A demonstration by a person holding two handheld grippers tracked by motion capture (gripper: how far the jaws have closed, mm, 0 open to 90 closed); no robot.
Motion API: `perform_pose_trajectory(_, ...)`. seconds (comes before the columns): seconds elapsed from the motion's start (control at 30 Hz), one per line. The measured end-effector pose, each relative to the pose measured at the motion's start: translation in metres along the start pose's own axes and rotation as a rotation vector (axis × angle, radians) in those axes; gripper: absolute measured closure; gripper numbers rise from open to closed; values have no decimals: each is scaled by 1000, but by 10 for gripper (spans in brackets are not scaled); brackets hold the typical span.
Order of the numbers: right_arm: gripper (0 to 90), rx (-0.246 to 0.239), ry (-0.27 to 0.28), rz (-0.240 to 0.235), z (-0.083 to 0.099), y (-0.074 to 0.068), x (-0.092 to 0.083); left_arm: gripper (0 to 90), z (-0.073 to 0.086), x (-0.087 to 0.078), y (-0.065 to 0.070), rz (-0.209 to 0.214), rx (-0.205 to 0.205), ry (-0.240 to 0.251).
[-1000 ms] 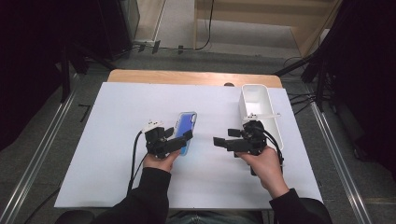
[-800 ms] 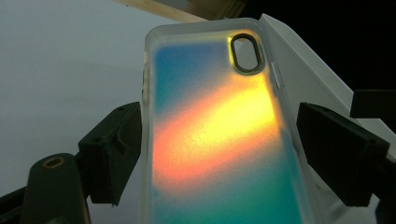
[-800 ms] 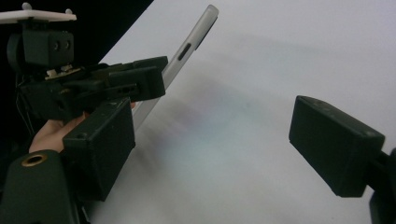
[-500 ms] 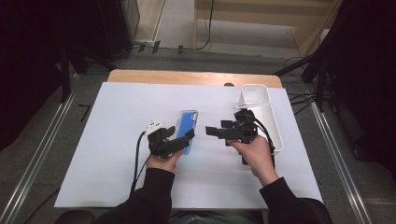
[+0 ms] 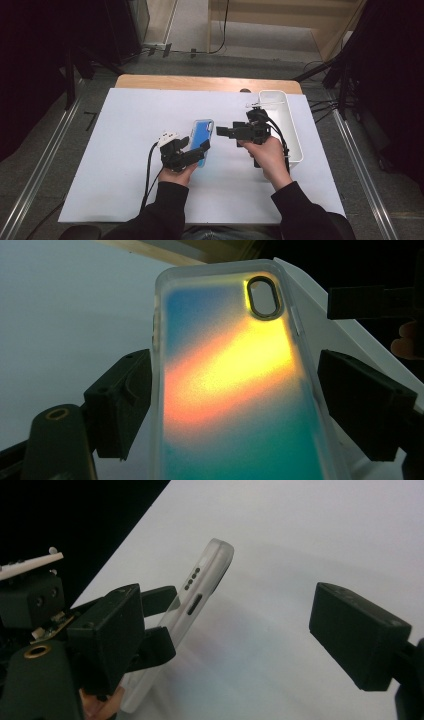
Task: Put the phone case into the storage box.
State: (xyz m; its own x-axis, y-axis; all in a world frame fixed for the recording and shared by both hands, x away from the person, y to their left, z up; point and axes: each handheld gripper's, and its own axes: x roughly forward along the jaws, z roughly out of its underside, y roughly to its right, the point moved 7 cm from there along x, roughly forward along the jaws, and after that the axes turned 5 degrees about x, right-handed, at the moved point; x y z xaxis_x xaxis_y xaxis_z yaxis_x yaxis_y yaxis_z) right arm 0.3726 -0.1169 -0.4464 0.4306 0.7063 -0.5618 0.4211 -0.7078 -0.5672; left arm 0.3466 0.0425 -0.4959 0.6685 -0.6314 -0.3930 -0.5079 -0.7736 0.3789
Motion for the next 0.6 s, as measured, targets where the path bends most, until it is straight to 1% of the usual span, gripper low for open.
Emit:
perform_pose_trajectory(0.13, 146, 16, -11, 6, -3, 1, 4, 163, 2, 0, 0, -2, -2, -4)
perform_pose_trajectory(0.33, 154, 19, -21, 10, -8, 2, 11, 164, 3, 1, 1, 1, -1, -1)
perform_pose_trajectory(0.37, 154, 24, -33, 9, -8, 2, 13, 164, 3, 0, 1, 9, -2, -3)
perform_pose_trajectory(0.47, 156, 27, -35, 7, -9, 2, 15, 164, 4, 0, 1, 11, -1, -2)
perform_pose_trajectory(0.5, 201, 26, -40, 16, -11, 3, 18, 164, 4, 0, 1, 12, 0, -1)
perform_pose_trajectory(0.53, 201, 26, -40, 16, -11, 3, 18, 164, 4, 0, 1, 8, -2, 0)
perform_pose_trajectory(0.57, 202, 26, -62, 26, -11, 4, 22, 164, 4, 0, 1, 8, -2, 1)
perform_pose_trajectory(0.6, 202, 26, -62, 26, -11, 4, 22, 164, 4, 0, 1, 9, -1, 2)
